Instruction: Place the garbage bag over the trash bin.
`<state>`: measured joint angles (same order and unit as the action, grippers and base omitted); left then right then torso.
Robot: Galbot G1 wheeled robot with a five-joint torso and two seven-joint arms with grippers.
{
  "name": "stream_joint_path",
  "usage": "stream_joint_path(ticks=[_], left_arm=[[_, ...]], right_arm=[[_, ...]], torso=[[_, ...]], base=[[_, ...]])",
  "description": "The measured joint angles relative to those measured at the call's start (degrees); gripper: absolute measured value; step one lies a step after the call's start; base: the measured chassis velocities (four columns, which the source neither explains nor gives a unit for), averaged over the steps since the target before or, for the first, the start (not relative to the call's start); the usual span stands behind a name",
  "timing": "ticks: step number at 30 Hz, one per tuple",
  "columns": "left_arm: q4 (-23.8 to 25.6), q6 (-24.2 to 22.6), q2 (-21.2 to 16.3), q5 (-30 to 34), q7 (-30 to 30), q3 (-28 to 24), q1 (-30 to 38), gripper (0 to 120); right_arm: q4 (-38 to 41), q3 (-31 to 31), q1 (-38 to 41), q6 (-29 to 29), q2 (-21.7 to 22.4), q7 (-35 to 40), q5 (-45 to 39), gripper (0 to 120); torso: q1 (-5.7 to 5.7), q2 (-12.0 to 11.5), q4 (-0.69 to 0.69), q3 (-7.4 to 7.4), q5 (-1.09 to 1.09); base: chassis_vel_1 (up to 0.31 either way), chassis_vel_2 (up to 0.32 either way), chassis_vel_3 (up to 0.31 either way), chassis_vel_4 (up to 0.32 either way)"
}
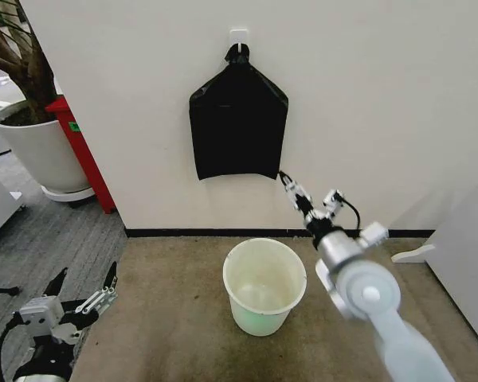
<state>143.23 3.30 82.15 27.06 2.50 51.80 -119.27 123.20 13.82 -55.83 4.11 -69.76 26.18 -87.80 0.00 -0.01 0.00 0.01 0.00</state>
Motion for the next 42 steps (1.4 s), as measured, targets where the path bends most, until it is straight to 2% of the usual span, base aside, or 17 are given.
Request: stream_joint_path(ticks=[1, 3, 8, 13, 17, 18, 22, 26, 31, 42], left_arm=[[0.00, 0.01, -0.25, 0.06, 0.02, 0.36, -0.24, 100], [0.00, 0.14, -0.78, 0.20, 0.08, 1.05, -0.73, 100], [0.00, 0.36, -1.28, 0.35, 0.18, 1.67, -1.16, 100], [0.00, 0.39, -1.51, 0.51, 0.19, 1.84, -1.17, 100], [0.01, -0.26, -5.05, 3.14, -0.80, 4.25, -0.58, 100], [0.01, -0.66, -7.12, 4.71, -1.46, 5.66, -0.21, 100], [0.01, -1.06, -8.91, 6.11, -2.04, 6.88, 0.12, 100], [0.01, -1.11, -9.04, 6.24, -2.13, 6.98, 0.15, 100], [0.02, -1.12, -9.17, 6.49, -2.15, 7.05, 0.22, 100], [0.01, -1.08, -8.96, 7.21, -2.15, 6.33, 0.93, 100]], right_arm=[[-1.97, -1.09, 4.72, -1.21, -1.49, 1.56, -3.78, 100], [-4.59, -2.74, 10.07, -1.85, -3.03, 2.18, -5.86, 100], [-8.94, -5.61, 17.41, -2.39, -5.94, 2.89, -6.61, 100], [-12.33, -7.40, 21.23, -2.75, -9.56, 3.19, -6.57, 100], [-16.13, -8.04, 23.86, -3.08, -13.55, 3.54, -6.25, 100], [-17.85, -8.14, 24.94, -3.21, -14.91, 3.60, -6.02, 100], [-22.05, -7.76, 27.47, -3.59, -17.83, 3.65, -5.28, 100], [-26.57, -5.79, 30.90, -3.76, -20.61, 3.87, -4.09, 100], [-30.44, -3.30, 34.61, -3.91, -22.36, 4.42, -2.90, 100], [-34.18, -1.19, 37.52, -3.83, -22.37, 3.26, -1.36, 100]], torso=[[0.00, 0.00, 0.00, 0.00, -0.01], [0.00, 0.00, 0.00, 0.00, -0.01], [0.00, 0.00, 0.01, 0.00, -0.01], [0.00, 0.00, 0.01, 0.00, -0.01], [0.00, 0.00, 0.01, 0.00, -0.02], [0.00, 0.00, 0.00, 0.00, -0.03], [0.00, 0.00, 0.00, 0.00, -0.03], [0.00, 0.00, 0.00, 0.00, -0.02], [0.00, 0.00, 0.01, 0.00, 0.01], [0.00, 0.00, 0.00, -0.01, 0.01]], base=[[0.000, 0.000, 0.000, 0.000], [0.000, 0.000, 0.000, 0.000], [0.000, 0.000, 0.000, 0.000], [0.000, 0.000, 0.000, 0.000], [0.000, 0.000, 0.000, 0.000], [0.000, 0.000, 0.000, 0.000], [0.000, 0.000, 0.000, 0.000], [0.000, 0.000, 0.000, 0.000], [0.000, 0.000, 0.000, 0.000], [0.000, 0.000, 0.000, 0.000]])
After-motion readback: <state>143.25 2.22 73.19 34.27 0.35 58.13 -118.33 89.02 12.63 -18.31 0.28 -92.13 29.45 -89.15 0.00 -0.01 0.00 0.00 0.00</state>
